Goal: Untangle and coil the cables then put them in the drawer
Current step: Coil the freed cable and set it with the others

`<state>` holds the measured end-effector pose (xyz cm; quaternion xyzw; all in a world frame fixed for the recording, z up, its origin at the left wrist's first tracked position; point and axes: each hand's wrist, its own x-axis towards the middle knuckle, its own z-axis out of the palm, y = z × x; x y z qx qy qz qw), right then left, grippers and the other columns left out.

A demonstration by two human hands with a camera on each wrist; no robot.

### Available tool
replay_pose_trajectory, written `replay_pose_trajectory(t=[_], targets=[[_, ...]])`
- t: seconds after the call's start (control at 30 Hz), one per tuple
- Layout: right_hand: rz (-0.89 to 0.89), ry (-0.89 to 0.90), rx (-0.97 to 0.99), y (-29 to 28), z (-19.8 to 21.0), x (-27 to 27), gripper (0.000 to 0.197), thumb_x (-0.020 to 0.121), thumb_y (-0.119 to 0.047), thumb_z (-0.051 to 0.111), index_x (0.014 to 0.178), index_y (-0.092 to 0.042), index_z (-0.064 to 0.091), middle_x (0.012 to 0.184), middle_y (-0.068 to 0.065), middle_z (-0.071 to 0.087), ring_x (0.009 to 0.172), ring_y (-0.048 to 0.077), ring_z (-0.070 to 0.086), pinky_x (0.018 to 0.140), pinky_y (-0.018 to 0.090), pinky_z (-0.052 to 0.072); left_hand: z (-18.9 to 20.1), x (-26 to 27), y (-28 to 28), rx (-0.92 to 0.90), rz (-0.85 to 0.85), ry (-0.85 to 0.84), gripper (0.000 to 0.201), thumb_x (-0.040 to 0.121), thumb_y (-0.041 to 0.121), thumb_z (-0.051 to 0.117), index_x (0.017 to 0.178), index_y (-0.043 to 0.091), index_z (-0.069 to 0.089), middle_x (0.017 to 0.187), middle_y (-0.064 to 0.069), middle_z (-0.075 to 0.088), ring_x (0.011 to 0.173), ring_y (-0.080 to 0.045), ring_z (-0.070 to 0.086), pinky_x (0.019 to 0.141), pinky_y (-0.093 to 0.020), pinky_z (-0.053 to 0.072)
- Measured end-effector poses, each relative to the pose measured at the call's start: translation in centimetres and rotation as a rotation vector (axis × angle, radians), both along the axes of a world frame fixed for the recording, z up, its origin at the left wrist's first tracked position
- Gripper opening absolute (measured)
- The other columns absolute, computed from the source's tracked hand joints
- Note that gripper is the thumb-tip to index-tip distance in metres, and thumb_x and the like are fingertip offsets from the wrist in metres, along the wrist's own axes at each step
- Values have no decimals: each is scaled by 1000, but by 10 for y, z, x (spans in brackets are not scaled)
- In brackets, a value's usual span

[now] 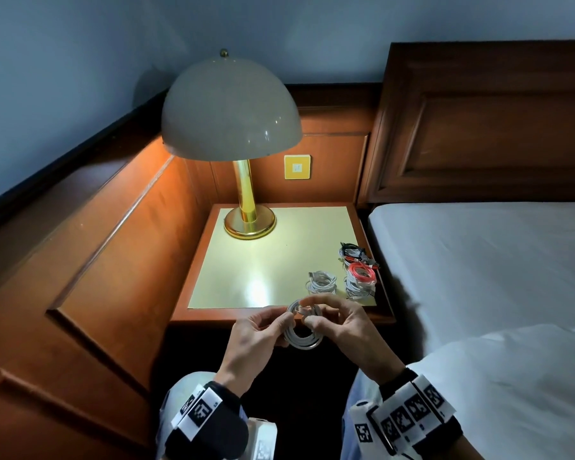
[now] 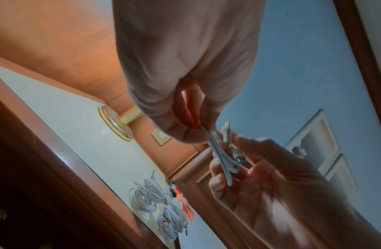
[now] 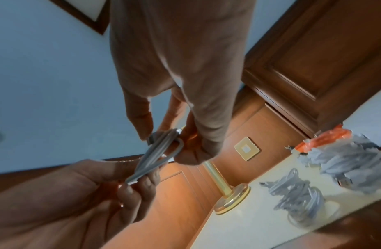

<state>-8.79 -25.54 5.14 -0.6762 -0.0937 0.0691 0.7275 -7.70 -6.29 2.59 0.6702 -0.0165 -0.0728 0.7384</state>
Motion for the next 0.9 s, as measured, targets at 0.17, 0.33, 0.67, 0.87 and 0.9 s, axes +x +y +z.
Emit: replay_pose_trajectory(t=[0.17, 0.33, 0.67, 0.87, 0.9], targets=[[-103, -151, -304, 2, -3, 7, 18, 86, -9, 75, 100, -20, 78, 96, -6, 78, 89, 15, 74, 86, 35, 60, 0, -1, -1, 12, -1, 0, 14, 92, 17, 71, 99, 9, 80, 93, -17, 77, 75, -18, 65, 67, -31, 52], [-131, -208, -348, 5, -3, 9, 13, 89, -13, 74, 97, -22, 76, 107, -11, 70, 98, 7, 69, 83, 26, 57, 2, 2, -1, 75, 23, -13, 10, 92, 19, 73, 92, 13, 81, 84, -11, 76, 70, -18, 64, 70, -35, 53], [-166, -145, -255, 13, 5, 14, 10, 89, -8, 74, 94, -16, 70, 84, -5, 73, 77, 14, 71, 77, 35, 59, 4, -10, -6, 298, -66, -150, 8, 92, 18, 72, 91, 17, 80, 64, 11, 70, 59, -2, 61, 59, -15, 47], [-182, -56, -220, 6, -8, 14, 22, 83, -17, 82, 100, -19, 69, 93, -1, 73, 88, 14, 71, 83, 29, 58, 1, -10, -5, 241, -70, -133, 9, 92, 19, 73, 97, 20, 80, 86, 0, 78, 69, -10, 67, 66, -28, 56], [-154, -44, -189, 4, -9, 14, 25, 83, -17, 83, 103, -20, 69, 97, 2, 73, 92, 16, 71, 84, 29, 58, 0, -10, -5, 219, -69, -122, 10, 92, 18, 72, 97, 20, 80, 87, -2, 78, 71, -12, 67, 67, -30, 56]])
